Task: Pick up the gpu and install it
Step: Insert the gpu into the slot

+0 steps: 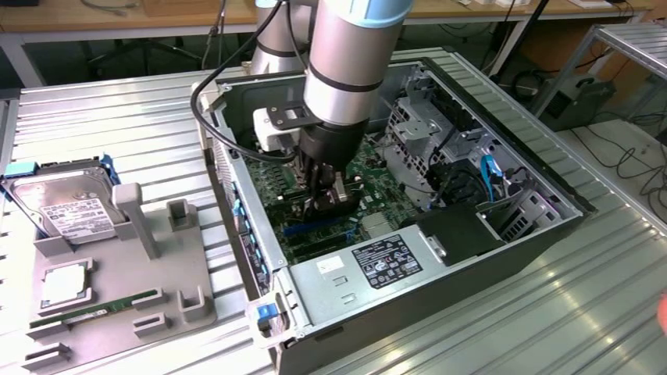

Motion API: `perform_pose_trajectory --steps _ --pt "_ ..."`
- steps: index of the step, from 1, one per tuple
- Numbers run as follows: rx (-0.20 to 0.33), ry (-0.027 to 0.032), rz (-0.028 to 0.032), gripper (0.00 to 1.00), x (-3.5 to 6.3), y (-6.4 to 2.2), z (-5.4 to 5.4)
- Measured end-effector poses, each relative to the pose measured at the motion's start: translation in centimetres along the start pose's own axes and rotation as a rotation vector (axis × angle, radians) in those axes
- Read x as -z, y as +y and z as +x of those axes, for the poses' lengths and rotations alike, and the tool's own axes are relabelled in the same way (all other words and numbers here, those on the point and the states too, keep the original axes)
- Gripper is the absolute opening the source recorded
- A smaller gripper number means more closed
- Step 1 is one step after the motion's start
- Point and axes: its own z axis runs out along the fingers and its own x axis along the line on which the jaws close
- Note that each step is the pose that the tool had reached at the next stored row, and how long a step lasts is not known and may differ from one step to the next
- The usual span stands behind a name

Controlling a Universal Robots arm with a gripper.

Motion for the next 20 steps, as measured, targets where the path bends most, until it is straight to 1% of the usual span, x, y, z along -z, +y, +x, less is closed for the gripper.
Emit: perform_pose_trajectory --steps 12,17,20 --pt "0.000 0.0005 -0.0003 0.26 -0.43 0.01 0.05" --pt "0.000 0.0002 -0.0002 0.26 -0.93 -0.02 0.15" --pt "0.000 0.0005 -0.0004 0.26 -0.98 -0.02 0.16"
